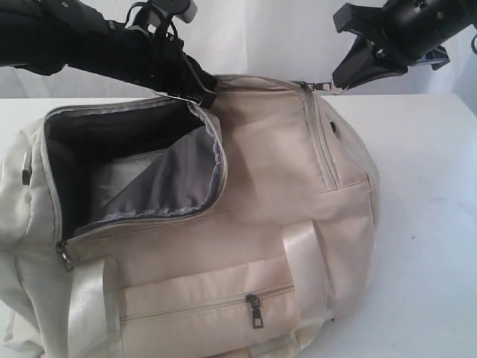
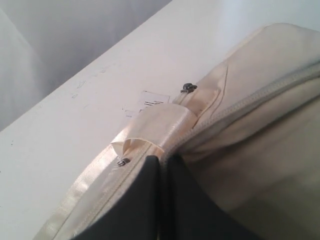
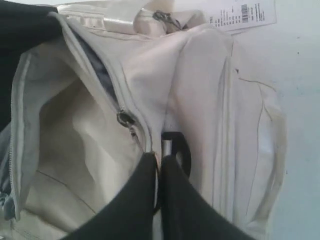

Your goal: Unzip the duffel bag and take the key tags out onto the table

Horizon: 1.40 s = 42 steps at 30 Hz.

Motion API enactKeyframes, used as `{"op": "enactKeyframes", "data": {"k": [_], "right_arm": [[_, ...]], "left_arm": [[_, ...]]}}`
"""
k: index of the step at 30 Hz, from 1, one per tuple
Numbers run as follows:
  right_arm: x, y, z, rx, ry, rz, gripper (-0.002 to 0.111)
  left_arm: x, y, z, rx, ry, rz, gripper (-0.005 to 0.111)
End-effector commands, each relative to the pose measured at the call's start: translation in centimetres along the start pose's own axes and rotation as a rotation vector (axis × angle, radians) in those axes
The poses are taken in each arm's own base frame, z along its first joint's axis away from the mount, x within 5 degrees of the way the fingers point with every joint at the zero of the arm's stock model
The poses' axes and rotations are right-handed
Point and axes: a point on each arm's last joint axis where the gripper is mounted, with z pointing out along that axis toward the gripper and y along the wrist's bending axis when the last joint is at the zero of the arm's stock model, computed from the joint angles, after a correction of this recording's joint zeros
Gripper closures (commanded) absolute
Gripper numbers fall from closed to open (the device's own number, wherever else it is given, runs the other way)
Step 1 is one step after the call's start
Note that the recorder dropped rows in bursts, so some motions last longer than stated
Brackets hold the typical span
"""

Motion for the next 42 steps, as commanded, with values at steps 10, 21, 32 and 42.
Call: {"op": "enactKeyframes", "data": {"k": [10,21,32,42], "right_arm": [[5.6,0.0,-3.3,0.115,0.098,-0.028,0.108],[11.2,0.6,-3.0,0.105,0.166,0.020,0.108],[15.0,0.3,-2.3,0.148,0.130,0.029,0.108],[14.6,0.0,-1.5,0.137,0.029,0.011,0.066]], "left_arm": [[1.7,3.5,0.7,-0.162,0.001,-0.069,0.107],[2.1,3.8,1.3,-0.179,0.004,-0.080,0.107],[2.1,3.5,1.2,-0.154,0.014,-0.081,0.107],[-1.1,1.7,-0.2,0.114,0.050,-0.026,0.080]]}}
